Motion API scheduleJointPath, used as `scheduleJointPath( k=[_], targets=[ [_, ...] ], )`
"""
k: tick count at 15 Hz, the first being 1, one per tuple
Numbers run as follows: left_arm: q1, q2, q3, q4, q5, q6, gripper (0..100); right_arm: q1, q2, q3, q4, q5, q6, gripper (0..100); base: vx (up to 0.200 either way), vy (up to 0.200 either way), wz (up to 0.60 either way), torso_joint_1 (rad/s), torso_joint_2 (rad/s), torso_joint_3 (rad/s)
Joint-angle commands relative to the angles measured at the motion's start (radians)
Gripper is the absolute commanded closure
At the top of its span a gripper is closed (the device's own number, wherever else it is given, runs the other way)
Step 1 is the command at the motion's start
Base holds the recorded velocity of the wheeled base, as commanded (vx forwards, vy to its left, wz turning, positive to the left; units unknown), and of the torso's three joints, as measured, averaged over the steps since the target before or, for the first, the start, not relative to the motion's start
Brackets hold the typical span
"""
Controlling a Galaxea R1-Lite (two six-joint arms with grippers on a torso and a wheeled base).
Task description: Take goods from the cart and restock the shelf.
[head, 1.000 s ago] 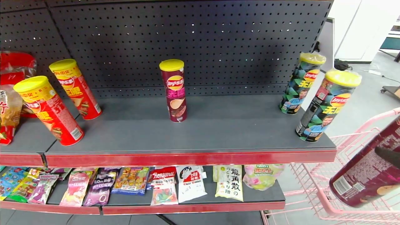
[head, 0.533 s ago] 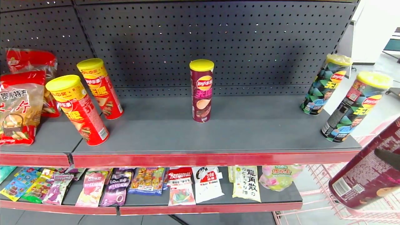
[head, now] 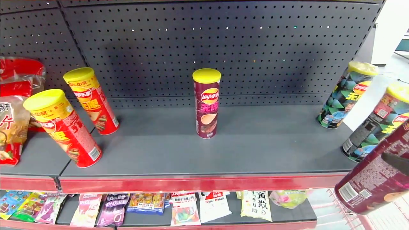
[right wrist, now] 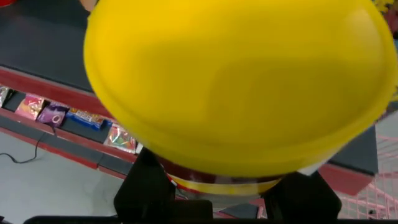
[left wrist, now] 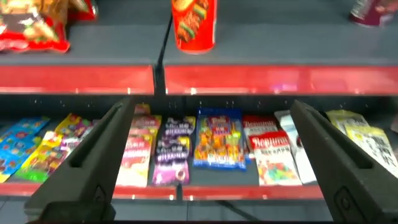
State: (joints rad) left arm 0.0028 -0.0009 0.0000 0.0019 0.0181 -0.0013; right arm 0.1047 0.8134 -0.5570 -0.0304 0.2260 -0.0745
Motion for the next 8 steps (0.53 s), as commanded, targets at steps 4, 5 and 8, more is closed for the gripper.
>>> scheduleJointPath(
  k=[4, 5, 8],
  targets=[
    [0.000, 0.001, 0.000, 0.000, 0.002, 0.000, 0, 0.046, 0.000, 0.012, 0.000, 0.024, -0.002, 100, 0.100, 0.000, 0.00, 0.005, 0.00, 0.001],
    [0.000, 0.001, 0.000, 0.000, 0.000, 0.000, 0, 0.049, 0.001, 0.011, 0.000, 0.026, -0.002, 100, 0.000, 0.000, 0.00, 0.000, 0.00, 0.000],
    [0.000, 0.001, 0.000, -0.002, 0.002, 0.000, 0, 0.061, 0.003, 0.011, 0.000, 0.033, -0.004, 100, 0.000, 0.000, 0.00, 0.000, 0.00, 0.000]
  ],
)
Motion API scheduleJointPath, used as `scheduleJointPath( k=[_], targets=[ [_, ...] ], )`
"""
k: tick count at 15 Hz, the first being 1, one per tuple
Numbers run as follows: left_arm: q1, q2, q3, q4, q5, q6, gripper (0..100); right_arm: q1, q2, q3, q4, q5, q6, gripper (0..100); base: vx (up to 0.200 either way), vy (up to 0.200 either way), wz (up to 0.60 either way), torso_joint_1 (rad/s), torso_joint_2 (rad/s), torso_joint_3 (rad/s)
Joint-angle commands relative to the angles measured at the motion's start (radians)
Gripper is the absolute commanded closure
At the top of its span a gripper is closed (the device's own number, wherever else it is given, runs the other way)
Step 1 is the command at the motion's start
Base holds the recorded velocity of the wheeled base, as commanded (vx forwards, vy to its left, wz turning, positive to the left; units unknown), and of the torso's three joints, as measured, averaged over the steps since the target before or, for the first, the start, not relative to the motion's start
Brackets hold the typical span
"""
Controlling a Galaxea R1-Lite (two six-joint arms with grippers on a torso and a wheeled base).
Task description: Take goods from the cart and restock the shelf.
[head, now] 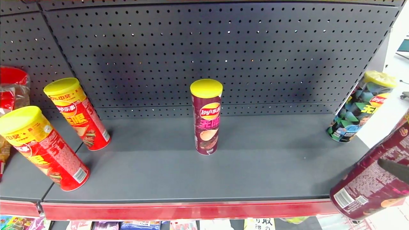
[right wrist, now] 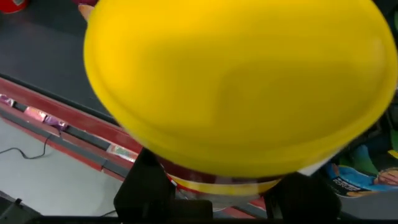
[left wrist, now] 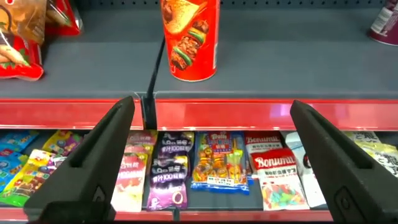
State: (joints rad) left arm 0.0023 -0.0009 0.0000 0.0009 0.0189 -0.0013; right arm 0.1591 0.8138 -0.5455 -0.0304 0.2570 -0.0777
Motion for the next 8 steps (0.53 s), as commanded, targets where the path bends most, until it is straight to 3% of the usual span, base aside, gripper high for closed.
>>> scheduleJointPath(
  k=[1, 4, 6, 7, 8],
  targets=[
    [0.001, 0.001, 0.000, 0.001, 0.001, 0.000, 0, 0.019, 0.001, -0.001, 0.001, 0.010, -0.001, 100, 0.000, 0.000, 0.00, 0.000, 0.00, 0.000],
    [-0.007, 0.042, 0.000, -0.001, -0.008, 0.003, 0, 0.074, 0.015, -0.004, -0.006, 0.019, -0.002, 100, 0.000, 0.000, 0.00, 0.000, 0.00, 0.000],
    [-0.015, 0.042, -0.002, -0.004, -0.102, 0.037, 0, 0.079, 0.034, -0.019, -0.008, 0.021, -0.004, 100, 0.000, 0.000, 0.00, 0.000, 0.00, 0.000],
    [-0.025, 0.116, -0.117, -0.005, -0.108, 0.023, 0, 0.091, 0.048, -0.024, -0.008, 0.019, -0.005, 100, 0.000, 0.000, 0.00, 0.000, 0.00, 0.000],
    [-0.033, 0.361, -0.318, -0.001, -0.106, -0.031, 0, 0.103, 0.059, -0.027, -0.009, 0.018, -0.005, 100, 0.000, 0.000, 0.00, 0.000, 0.00, 0.000]
  ],
)
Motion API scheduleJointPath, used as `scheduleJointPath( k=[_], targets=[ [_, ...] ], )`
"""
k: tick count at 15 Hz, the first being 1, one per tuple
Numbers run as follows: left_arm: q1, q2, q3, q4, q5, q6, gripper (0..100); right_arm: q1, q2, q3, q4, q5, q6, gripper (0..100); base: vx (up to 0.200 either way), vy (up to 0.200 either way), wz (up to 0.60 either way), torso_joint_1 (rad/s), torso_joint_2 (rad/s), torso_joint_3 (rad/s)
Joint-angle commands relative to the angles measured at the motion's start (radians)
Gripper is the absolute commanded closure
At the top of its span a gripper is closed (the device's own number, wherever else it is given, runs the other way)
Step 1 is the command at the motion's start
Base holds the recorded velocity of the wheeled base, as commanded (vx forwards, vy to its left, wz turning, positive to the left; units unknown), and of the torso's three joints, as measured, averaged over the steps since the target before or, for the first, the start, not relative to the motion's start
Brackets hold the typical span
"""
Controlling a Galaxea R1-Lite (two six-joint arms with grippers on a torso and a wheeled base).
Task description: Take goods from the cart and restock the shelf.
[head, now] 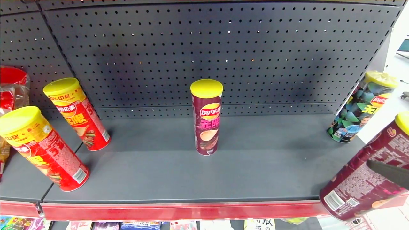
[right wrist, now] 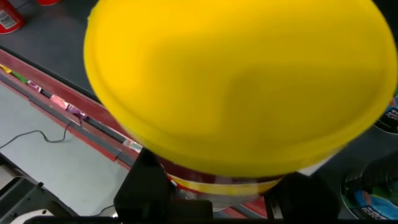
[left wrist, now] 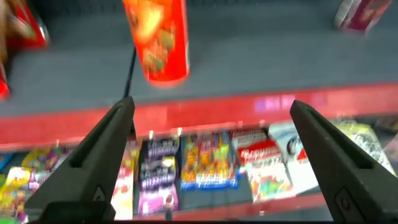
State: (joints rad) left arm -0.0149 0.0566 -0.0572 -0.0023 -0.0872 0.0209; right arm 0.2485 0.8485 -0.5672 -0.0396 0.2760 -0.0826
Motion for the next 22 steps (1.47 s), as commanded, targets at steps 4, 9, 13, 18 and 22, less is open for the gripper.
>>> scheduleJointPath(
  k=[4, 9, 13, 18, 22],
  targets=[
    [-0.145, 0.717, -0.549, -0.015, -0.187, 0.091, 0, 0.031, 0.106, -0.052, -0.014, -0.001, -0.003, 100, 0.000, 0.000, 0.00, 0.000, 0.00, 0.000],
    [-0.424, 1.072, -0.659, -0.042, -0.273, 0.102, 0, 0.029, 0.135, -0.088, -0.020, 0.002, -0.003, 100, 0.000, 0.000, 0.00, 0.000, 0.00, 0.000],
    [-0.491, 1.345, -0.679, -0.232, -0.286, 0.134, 0, 0.029, 0.152, -0.103, -0.020, 0.002, -0.002, 100, 0.000, 0.000, 0.00, 0.000, 0.00, 0.000],
    [-0.491, 1.543, -0.776, -0.354, -0.286, 0.136, 0, 0.029, 0.153, -0.105, -0.020, 0.002, 0.000, 100, 0.000, 0.000, 0.00, 0.000, 0.00, 0.000],
    [-0.494, 1.661, -0.921, -0.355, -0.315, 0.136, 0, 0.028, 0.155, -0.100, -0.020, 0.002, 0.004, 100, 0.000, 0.000, 0.00, 0.000, 0.00, 0.000]
  ],
)
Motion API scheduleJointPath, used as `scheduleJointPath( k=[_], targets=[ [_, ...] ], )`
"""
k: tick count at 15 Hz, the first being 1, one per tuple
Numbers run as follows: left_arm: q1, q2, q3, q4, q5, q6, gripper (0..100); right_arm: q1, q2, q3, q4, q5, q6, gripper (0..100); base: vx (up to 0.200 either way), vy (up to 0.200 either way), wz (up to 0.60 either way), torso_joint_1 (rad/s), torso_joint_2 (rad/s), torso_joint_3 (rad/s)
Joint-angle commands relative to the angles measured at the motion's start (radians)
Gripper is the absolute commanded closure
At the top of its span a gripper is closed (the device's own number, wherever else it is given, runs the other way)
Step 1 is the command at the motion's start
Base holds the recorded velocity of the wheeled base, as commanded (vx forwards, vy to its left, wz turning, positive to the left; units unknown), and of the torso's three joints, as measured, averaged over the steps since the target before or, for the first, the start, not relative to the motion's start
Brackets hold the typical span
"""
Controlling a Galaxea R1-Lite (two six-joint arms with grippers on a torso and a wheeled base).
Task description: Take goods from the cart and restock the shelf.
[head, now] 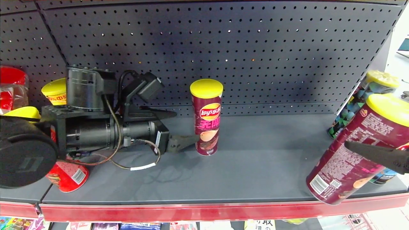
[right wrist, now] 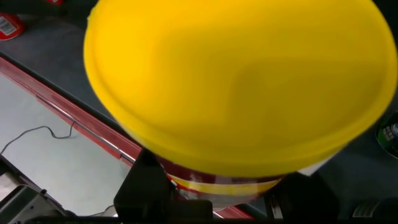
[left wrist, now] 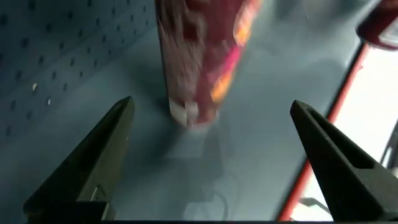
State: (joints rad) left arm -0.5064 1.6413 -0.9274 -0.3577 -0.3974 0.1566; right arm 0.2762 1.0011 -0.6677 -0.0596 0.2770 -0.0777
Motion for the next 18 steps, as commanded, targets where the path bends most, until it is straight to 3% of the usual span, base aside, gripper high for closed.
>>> scheduleJointPath(
  k=[1, 10, 15, 17, 18],
  targets=[
    [-0.009, 0.097, -0.079, 0.000, -0.009, 0.000, 0, 0.000, 0.002, 0.000, 0.000, 0.001, -0.001, 100, 0.000, 0.000, 0.00, 0.000, 0.00, 0.000],
    [-0.035, 0.256, -0.309, 0.003, -0.040, 0.000, 0, -0.005, 0.008, 0.000, 0.000, 0.001, 0.001, 100, 0.000, 0.000, 0.00, 0.000, 0.00, 0.000],
    [-0.038, 0.285, -0.326, 0.003, -0.070, 0.001, 0, -0.005, 0.008, -0.001, 0.000, 0.001, 0.001, 100, 0.000, 0.000, 0.00, 0.000, 0.00, 0.000],
    [-0.044, 0.299, -0.329, -0.004, -0.077, 0.027, 0, -0.006, 0.008, -0.001, 0.000, 0.001, 0.001, 100, 0.000, 0.000, 0.00, 0.000, 0.00, 0.000],
    [-0.050, 0.298, -0.333, 0.000, -0.081, 0.029, 100, -0.006, 0.010, 0.000, 0.001, 0.001, 0.001, 100, 0.000, 0.000, 0.00, 0.000, 0.00, 0.000]
  ],
)
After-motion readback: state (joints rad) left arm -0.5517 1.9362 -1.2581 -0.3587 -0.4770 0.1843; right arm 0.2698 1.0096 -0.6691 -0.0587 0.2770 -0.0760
